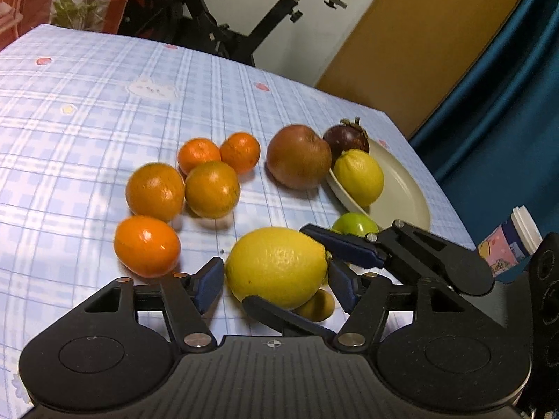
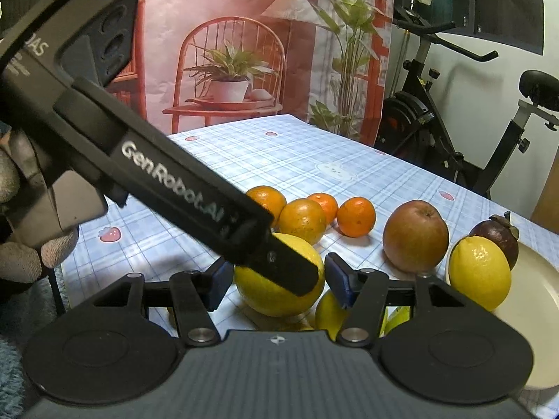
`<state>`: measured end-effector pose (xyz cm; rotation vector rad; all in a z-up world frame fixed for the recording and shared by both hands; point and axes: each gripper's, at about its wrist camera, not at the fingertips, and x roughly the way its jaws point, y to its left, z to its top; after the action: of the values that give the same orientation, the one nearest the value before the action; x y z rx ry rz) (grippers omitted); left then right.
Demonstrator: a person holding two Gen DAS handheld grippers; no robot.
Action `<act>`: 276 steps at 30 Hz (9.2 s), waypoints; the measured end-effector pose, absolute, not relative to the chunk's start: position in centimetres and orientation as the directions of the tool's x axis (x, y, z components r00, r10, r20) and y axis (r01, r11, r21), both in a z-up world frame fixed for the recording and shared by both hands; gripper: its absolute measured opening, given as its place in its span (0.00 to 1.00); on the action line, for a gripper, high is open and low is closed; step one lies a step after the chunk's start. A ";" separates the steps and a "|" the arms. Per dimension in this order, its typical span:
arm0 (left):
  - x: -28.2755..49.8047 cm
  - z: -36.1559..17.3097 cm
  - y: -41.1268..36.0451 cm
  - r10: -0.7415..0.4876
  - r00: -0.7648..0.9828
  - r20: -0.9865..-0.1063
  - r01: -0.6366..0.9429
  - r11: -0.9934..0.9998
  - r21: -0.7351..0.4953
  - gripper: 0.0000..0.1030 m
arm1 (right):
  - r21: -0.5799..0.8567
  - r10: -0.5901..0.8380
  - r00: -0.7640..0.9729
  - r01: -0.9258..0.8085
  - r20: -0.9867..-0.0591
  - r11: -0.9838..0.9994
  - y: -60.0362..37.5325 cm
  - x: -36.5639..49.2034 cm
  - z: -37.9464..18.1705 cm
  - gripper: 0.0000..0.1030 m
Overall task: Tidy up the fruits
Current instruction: 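Return the left tool to the pile and grasp a second lemon, then place the second lemon on the plate beside the first lemon, then open the left tool and move it back toward the fruit pile, then grasp the small brown round fruit with the left tool and lift, then carry the small brown fruit onto the cream plate and open the left tool, then move the left tool back to the yellow-green apple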
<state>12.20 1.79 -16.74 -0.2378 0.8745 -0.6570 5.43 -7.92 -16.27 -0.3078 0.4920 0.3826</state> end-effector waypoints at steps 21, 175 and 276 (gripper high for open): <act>11.8 -16.4 1.0 -0.614 0.477 -0.629 0.472 0.782 -0.406 0.66 | -0.249 0.283 0.839 -0.430 -0.465 0.868 -8.0 4.3 -16.8 0.58; 6.6 -16.6 2.5 -0.489 0.470 -0.735 0.503 0.833 -0.232 0.28 | 0.047 0.267 0.750 -0.302 -0.605 0.952 -11.4 2.7 -16.4 0.30; 13.3 -13.7 -4.8 -0.621 0.486 -0.615 0.513 0.772 -0.375 0.44 | -0.051 0.186 0.876 -0.232 -0.445 0.971 -13.0 0.7 -13.6 0.37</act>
<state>13.29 -4.78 -13.67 -0.1473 0.8077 -0.6934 0.73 -12.98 -13.60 -0.1040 0.4533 0.2181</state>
